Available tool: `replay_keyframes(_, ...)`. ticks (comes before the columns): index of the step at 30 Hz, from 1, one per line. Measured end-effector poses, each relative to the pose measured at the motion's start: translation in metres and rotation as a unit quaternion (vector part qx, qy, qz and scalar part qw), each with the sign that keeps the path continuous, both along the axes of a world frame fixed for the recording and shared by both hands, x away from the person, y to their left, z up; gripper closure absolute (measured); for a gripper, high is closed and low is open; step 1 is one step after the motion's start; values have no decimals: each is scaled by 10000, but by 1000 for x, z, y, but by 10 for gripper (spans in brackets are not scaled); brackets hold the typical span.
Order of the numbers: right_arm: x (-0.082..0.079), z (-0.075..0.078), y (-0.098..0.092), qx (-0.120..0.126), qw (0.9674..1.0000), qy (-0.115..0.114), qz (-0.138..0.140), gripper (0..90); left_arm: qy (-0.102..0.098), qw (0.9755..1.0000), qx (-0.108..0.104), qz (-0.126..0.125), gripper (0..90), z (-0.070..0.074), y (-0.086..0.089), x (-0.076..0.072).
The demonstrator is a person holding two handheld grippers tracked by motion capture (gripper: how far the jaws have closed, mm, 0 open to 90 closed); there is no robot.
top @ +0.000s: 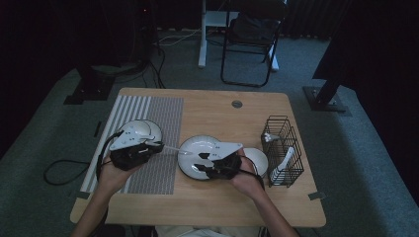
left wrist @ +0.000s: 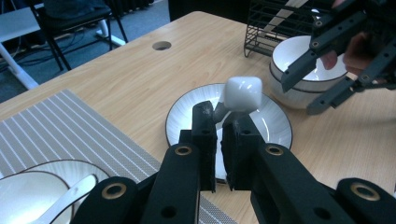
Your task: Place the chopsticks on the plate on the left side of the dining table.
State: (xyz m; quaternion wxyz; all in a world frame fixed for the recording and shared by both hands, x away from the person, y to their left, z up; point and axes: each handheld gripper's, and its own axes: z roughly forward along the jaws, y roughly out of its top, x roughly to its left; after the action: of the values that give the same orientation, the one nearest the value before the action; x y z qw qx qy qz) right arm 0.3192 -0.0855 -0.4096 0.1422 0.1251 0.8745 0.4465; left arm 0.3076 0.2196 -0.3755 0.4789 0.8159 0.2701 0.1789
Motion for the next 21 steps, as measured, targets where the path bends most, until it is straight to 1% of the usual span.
replay_keyframes(2, 7, 2, 6, -107, 9999, -55, 107, 684, -18, 10000, 19, 4, 849, 2, 2, -1)
replay_keyframes(3, 11, 3, 10, -180, 9997, -58, 148, 703, -27, 10000, -5, 11, 849, 3, 3, -1)
replay_keyframes(6, 22, 5, 18, -341, 9991, -62, 238, 726, -49, 10000, -14, -10, 849, 6, 4, -3)
replay_keyframes(10, 36, 6, 27, -402, 9988, -21, 279, 743, -78, 10000, -30, -32, 849, 9, 6, -6)
replay_keyframes(14, 50, -1, 34, -446, 9985, 144, 292, 777, -111, 9999, -71, -61, 849, 14, 8, -10)
replay_keyframes(21, 63, -17, 42, -722, 9967, 223, 312, 771, -125, 9995, -230, -193, 849, 24, 13, -15)
